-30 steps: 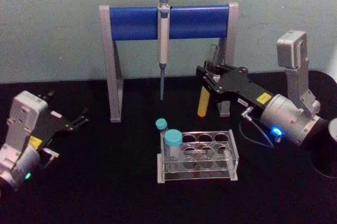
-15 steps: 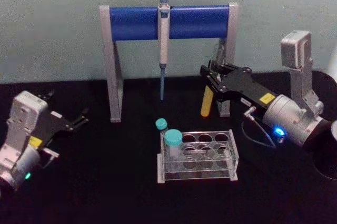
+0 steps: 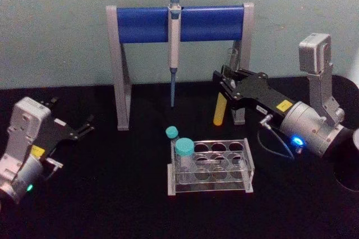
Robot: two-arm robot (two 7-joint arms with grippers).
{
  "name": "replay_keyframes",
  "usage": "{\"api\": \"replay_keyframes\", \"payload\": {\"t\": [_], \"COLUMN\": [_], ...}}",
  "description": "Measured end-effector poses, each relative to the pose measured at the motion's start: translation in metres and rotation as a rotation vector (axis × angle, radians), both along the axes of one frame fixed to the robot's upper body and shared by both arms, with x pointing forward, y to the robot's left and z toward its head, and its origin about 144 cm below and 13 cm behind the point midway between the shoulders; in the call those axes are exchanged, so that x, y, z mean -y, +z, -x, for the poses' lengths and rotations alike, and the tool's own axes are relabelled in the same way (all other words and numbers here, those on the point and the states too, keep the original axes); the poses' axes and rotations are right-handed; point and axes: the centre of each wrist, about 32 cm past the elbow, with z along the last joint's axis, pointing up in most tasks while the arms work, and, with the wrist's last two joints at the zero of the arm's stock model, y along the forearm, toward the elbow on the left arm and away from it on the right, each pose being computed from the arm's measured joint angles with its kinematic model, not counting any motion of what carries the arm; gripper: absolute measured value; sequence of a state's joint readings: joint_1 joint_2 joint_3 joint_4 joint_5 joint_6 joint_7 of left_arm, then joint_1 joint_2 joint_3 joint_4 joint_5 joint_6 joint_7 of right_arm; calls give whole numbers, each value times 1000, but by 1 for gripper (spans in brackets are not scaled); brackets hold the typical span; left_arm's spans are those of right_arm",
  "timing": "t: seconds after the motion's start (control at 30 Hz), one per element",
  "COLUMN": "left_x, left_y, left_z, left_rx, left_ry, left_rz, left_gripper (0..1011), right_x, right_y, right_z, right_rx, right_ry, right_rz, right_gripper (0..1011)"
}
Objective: Pick up the test tube from the test tube rack, shake it, then place it back into the test tube rack.
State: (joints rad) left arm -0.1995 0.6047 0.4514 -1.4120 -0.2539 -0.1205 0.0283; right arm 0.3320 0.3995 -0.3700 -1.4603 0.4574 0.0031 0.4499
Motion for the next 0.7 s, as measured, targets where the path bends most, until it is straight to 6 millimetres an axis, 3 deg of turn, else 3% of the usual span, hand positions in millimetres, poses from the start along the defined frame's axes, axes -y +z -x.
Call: {"api": "replay_keyframes", "payload": {"t": [0.7], "left_x": [0], "left_y": [0], "left_z": [0], "left_rx": [0], "left_ry": [0], "left_rz": [0], "left_gripper": [1010], "right_x": [6], "right_y": [5], "right_z": [17], "right_rx": [19], "right_ry": [70], "right_rz": [-20], "right_gripper": [235]}}
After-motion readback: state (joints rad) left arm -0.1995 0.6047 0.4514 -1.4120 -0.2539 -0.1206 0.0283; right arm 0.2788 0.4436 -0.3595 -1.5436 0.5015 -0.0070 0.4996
